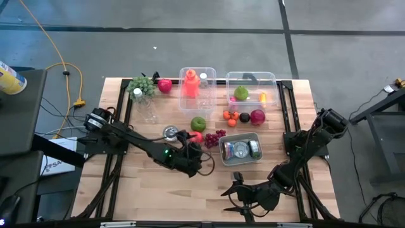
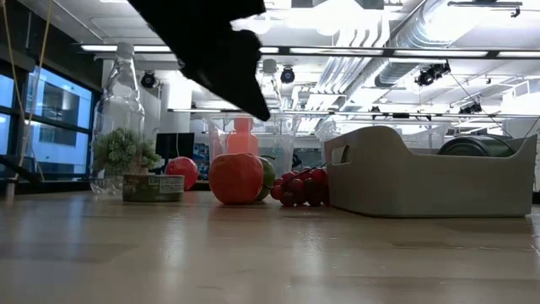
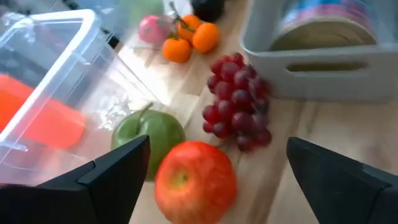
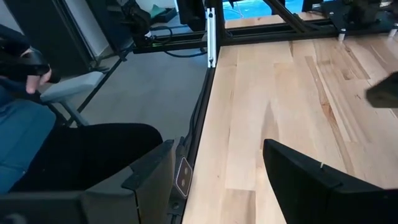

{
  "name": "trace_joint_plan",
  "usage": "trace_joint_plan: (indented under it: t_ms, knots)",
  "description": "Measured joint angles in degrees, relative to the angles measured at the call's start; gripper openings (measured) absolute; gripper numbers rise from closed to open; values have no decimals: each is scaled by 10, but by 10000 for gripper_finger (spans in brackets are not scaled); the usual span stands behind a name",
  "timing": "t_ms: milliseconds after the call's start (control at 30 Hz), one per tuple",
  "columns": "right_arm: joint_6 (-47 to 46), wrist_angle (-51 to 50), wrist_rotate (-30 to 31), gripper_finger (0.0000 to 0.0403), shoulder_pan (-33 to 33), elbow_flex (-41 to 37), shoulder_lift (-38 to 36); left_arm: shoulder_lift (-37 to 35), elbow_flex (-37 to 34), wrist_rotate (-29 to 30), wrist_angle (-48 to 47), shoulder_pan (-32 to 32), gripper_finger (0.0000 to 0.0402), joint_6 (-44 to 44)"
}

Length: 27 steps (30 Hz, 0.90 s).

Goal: Pick & Place Food Item
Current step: Put the bottom red apple into the right transparent bin

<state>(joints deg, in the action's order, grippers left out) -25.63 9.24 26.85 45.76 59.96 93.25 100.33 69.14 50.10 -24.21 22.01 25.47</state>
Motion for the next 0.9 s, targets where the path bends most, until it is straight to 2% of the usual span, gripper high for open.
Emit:
trace_joint_plan:
  t_ms: [133, 333, 433, 600, 900]
  knots:
    - [0, -1, 0, 232, 0, 0, 0, 1, 0, -15, 3, -14, 352, 81]
    - [-1, -4, 0, 232, 0, 0, 0, 2, 0, -114, -3, -42, 351, 182]
    - [-1, -4, 0, 232, 0, 0, 0, 2, 0, -148, -18, -56, 351, 184]
    - [-1, -3, 0, 232, 0, 0, 0, 2, 0, -140, -20, -62, 351, 228]
    - [-3, -6, 0, 232, 0, 0, 0, 2, 0, -137, -78, -89, 351, 289]
